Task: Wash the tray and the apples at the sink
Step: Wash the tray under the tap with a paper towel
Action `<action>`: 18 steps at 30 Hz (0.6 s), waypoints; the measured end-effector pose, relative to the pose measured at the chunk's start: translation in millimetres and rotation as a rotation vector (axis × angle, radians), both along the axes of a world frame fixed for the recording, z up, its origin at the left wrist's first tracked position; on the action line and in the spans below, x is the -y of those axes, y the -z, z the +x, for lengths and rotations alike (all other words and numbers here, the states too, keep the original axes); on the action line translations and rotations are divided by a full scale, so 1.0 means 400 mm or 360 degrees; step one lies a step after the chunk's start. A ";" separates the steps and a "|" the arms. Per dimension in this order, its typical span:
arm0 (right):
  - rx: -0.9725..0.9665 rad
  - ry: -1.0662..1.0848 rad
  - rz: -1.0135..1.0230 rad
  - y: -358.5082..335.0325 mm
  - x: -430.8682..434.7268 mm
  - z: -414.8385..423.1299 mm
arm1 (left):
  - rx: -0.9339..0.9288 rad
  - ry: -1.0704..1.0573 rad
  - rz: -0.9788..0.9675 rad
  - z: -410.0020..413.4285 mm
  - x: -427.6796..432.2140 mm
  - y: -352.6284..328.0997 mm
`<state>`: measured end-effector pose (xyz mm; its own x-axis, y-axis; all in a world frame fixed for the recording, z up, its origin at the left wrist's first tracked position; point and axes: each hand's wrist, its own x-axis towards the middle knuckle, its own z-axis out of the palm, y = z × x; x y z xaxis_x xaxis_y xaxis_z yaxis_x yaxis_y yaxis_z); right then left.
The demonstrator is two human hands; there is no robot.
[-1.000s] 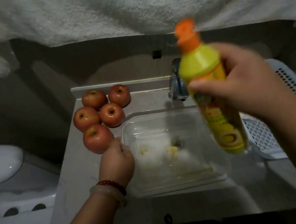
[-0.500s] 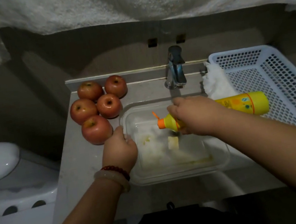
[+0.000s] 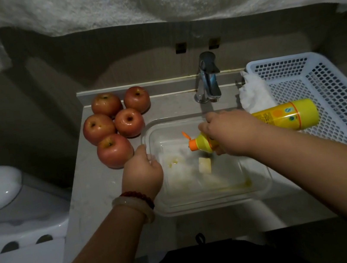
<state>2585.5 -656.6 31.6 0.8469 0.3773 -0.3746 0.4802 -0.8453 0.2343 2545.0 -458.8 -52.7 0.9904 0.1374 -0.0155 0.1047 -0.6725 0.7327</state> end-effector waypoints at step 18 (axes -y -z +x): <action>-0.0019 0.0292 0.1046 -0.031 0.063 -0.002 | 0.0013 -0.0052 -0.0022 0.008 -0.006 -0.013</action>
<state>2584.8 -681.8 44.1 0.9161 0.3804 -0.1264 0.3149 -0.8781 -0.3602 2548.3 -456.4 -47.4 0.9855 0.1696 -0.0095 0.1205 -0.6587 0.7427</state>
